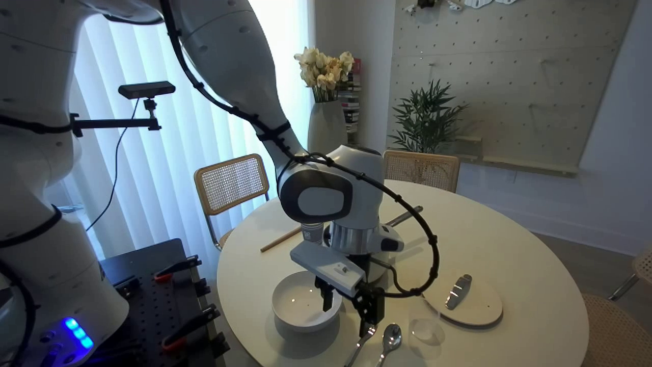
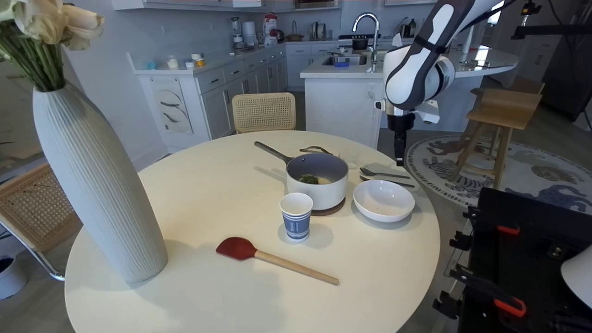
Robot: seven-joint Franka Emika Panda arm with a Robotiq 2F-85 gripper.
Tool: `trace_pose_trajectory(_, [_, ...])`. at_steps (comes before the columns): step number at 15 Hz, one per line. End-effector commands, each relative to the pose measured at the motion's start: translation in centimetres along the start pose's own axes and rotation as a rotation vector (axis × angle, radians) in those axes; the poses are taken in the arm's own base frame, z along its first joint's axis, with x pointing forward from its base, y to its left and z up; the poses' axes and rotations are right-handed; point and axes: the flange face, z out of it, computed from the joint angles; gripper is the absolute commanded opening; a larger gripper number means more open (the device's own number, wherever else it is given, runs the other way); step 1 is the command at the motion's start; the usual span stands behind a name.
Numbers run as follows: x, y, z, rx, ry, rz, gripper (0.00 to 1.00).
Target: Swap the places of the cup and the cutlery
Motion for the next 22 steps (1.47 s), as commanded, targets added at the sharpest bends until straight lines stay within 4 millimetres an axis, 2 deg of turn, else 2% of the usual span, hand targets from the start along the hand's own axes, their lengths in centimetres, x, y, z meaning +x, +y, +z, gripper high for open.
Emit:
trace_pose_trajectory(1, [0.3, 0.2, 1.1, -0.033, 0.002, 0.004, 1.0])
trace_pose_trajectory(8, [1.5, 0.5, 2.5, -0.026, 0.001, -0.021, 1.0])
trace_pose_trajectory(16, [4.7, 0.3, 4.6, -0.029, -0.009, -0.054, 1.0])
trace_pose_trajectory(21, [5.7, 0.7, 5.8, -0.032, -0.013, -0.062, 0.8])
trace_pose_trajectory(22, [5.9, 0.8, 6.0, -0.031, -0.014, -0.062, 0.84])
